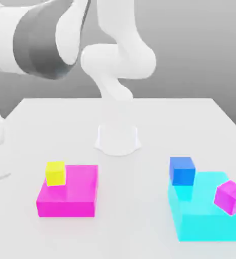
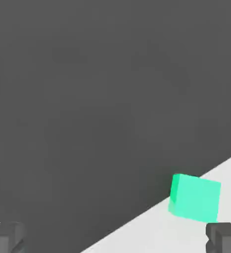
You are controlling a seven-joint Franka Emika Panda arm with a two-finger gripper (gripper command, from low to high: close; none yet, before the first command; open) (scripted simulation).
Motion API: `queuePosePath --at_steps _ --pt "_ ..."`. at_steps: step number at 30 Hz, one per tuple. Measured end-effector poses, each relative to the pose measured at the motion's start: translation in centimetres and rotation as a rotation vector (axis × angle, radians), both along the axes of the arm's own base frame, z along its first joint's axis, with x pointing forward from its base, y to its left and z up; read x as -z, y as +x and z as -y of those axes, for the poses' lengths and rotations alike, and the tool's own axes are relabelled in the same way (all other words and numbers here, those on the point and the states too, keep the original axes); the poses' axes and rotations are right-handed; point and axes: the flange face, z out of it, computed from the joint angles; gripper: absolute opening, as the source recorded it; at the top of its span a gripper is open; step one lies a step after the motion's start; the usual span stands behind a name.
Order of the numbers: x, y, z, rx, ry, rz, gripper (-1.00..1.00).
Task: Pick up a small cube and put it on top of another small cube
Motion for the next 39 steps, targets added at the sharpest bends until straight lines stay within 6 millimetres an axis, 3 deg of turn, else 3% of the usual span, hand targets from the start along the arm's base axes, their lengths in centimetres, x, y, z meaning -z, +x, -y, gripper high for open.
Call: queuePosePath --at_steps 6,10,11,17,19,21,22,26,31,34,37,39 --pt "10.7 -1.5 5.1 0.118 0.048 -0.120 0.00" --pt "17.6 -2.1 6.2 0.144 0.058 -0.147 0.00" --pt "18.9 -2.1 6.2 0.145 0.059 -0.148 -1.00" --pt "19.6 -2.2 6.2 0.145 0.060 -0.147 -1.00" --pt "18.0 -2.1 6.2 0.145 0.060 -0.148 -1.00" --pt "15.0 -2.1 6.2 0.145 0.061 -0.148 -1.00" --pt "13.6 -1.7 5.1 0.121 0.063 -0.146 -1.00" --pt "10.3 0.9 -4.9 -0.090 0.078 -0.140 -1.00" --pt "7.0 1.2 -17.4 -0.361 0.080 -0.139 -1.00" --pt "5.1 -0.3 -25.0 -0.534 0.071 -0.141 -1.00" --pt "3.3 -3.0 -32.5 -0.721 0.052 -0.146 -1.00" --pt "2.0 -6.2 -39.6 -0.899 0.028 -0.150 -1.00"
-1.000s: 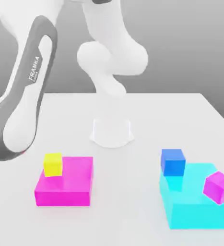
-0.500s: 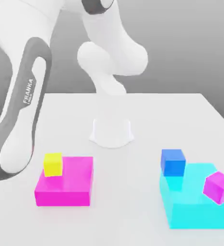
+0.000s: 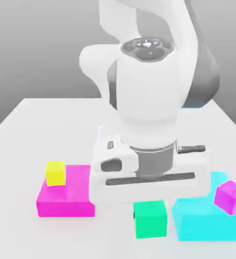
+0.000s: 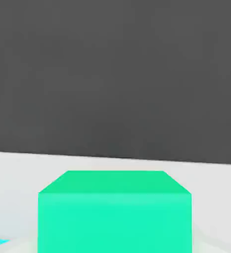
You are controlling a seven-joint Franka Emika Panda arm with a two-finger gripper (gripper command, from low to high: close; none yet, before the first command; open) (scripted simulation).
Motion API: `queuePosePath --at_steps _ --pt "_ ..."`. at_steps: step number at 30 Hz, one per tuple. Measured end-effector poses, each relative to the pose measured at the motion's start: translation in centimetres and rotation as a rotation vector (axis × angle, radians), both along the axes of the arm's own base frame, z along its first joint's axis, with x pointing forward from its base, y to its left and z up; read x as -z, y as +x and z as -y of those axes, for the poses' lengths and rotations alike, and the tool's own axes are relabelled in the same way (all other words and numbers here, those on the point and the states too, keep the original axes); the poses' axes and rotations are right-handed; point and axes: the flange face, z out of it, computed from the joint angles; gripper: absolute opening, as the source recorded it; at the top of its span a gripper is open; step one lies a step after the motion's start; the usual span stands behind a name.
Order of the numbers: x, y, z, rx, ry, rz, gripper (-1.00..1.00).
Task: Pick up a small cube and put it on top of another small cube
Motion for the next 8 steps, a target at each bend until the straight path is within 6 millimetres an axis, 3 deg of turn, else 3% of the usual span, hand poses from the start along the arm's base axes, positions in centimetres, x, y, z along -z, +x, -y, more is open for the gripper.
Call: queuePosePath --at_steps 2,3,4,5,8 --pt "-0.2 -4.6 -8.2 -0.220 -0.019 0.008 -1.00" --pt "0.8 -6.9 -11.4 -0.317 -0.034 0.013 -1.00" --pt "2.2 -7.5 -11.8 -0.341 -0.040 0.016 -1.00" --pt "3.0 -7.7 -11.9 -0.348 -0.043 0.017 1.00" --pt "3.0 -7.7 -11.9 -0.348 -0.043 0.017 1.00"
